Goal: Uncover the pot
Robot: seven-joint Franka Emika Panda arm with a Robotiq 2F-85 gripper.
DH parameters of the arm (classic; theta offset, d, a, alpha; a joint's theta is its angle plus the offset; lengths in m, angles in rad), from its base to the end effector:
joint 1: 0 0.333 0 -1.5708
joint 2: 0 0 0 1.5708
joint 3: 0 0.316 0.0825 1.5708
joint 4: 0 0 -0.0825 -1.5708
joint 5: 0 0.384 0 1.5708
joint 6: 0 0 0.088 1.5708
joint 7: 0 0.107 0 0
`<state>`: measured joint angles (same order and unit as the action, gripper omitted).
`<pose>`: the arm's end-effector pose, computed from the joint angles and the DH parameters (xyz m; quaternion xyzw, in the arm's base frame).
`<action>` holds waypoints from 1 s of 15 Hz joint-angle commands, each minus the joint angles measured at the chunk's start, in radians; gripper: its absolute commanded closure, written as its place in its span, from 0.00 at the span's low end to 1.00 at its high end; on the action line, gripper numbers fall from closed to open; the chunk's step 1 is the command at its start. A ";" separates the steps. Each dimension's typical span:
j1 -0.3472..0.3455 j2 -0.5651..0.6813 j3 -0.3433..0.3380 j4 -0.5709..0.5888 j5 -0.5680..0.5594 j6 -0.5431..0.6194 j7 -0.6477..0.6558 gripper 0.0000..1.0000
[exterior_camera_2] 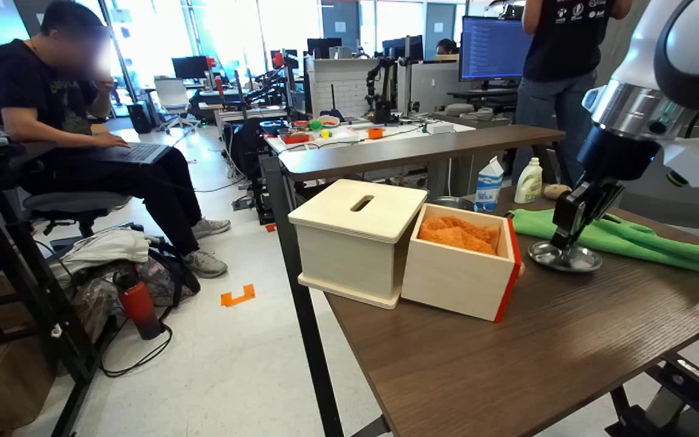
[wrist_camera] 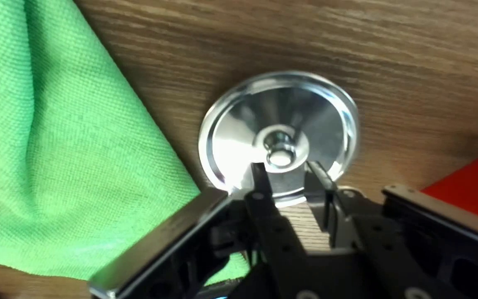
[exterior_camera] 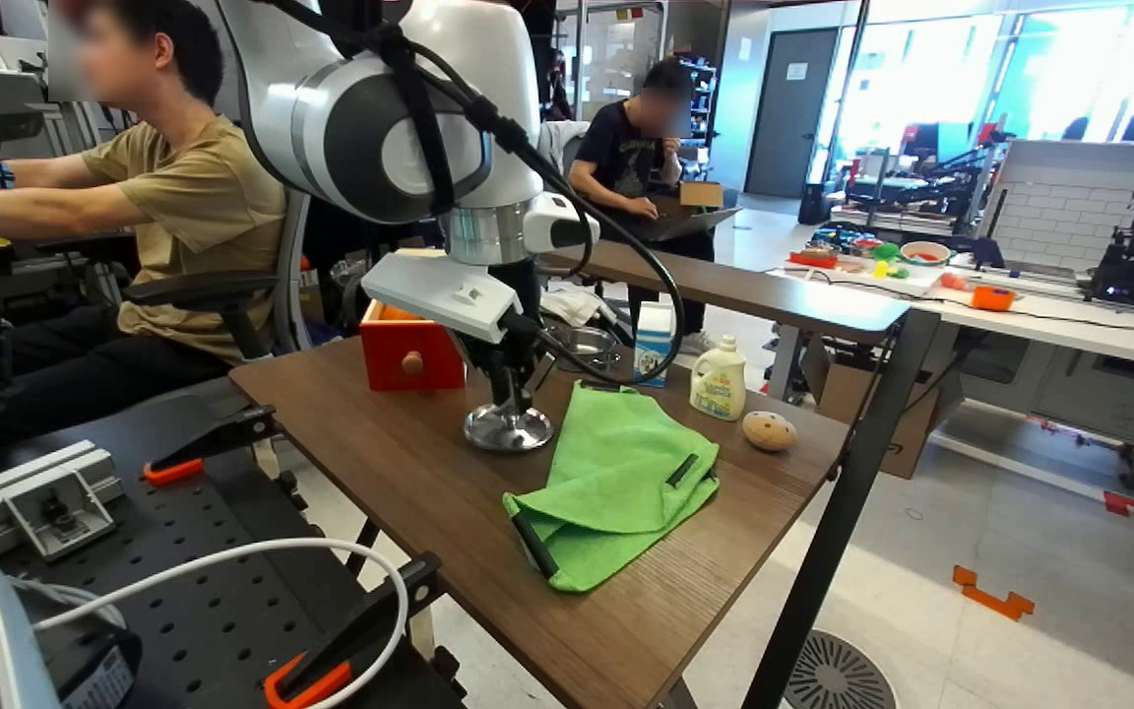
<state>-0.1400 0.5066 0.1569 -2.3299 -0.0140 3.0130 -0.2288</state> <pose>0.5260 0.0143 0.1413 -0.9884 -0.1157 -0.0945 0.0255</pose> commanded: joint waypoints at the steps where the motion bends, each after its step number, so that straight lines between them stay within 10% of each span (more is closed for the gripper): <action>1: 0.004 0.015 -0.008 -0.006 -0.001 0.030 0.017 0.41; 7: -0.024 -0.032 0.042 -0.017 0.021 -0.017 0.025 0.00; 12: -0.070 -0.224 0.135 -0.027 0.121 -0.336 -0.030 0.00; 15: 0.015 -0.343 0.057 -0.005 0.155 -0.509 0.037 0.00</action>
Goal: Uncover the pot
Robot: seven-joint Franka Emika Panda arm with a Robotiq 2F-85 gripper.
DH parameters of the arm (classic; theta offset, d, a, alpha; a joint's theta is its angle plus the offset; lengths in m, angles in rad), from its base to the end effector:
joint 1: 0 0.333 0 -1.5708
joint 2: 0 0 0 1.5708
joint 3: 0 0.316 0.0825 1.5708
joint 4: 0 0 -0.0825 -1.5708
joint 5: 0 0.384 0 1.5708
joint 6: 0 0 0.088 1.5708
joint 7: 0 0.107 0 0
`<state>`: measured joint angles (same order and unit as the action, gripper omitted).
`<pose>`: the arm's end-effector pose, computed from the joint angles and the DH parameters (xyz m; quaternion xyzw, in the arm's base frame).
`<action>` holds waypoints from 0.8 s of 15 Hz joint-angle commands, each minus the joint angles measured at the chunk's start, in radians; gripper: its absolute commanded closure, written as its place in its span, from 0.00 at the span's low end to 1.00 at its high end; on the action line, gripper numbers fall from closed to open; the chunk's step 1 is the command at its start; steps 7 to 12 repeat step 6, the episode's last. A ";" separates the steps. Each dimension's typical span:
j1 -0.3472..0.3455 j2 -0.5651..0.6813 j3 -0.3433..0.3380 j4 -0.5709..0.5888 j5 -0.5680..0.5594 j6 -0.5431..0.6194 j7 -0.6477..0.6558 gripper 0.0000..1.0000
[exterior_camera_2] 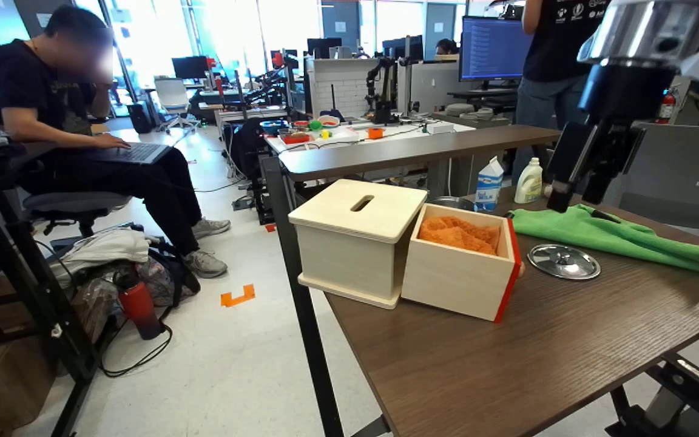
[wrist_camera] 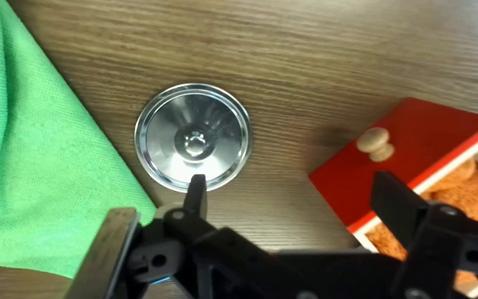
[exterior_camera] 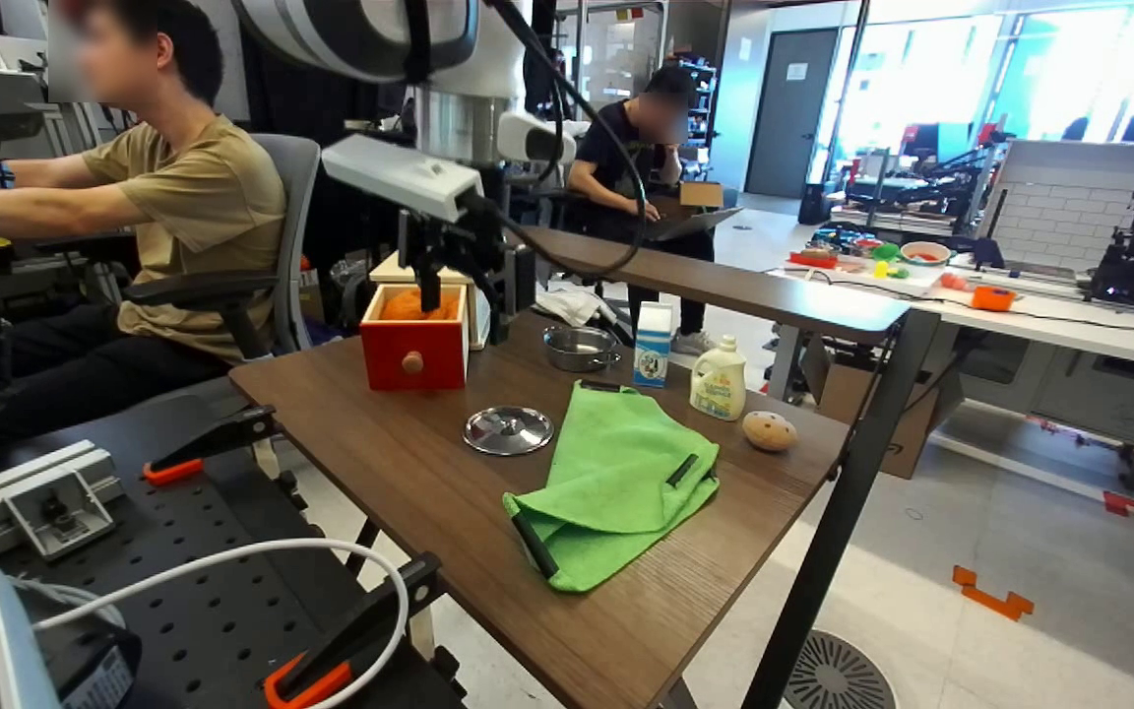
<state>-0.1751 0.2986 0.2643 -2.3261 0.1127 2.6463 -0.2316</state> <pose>0.5225 0.0468 0.2178 -0.9922 -0.1045 -0.0188 0.0647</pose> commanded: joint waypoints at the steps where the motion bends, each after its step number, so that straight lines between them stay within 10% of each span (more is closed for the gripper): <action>1: 0.061 -0.045 -0.059 0.006 0.032 -0.058 -0.007 0.00; 12: 0.089 -0.058 -0.085 0.001 0.027 -0.076 0.001 0.00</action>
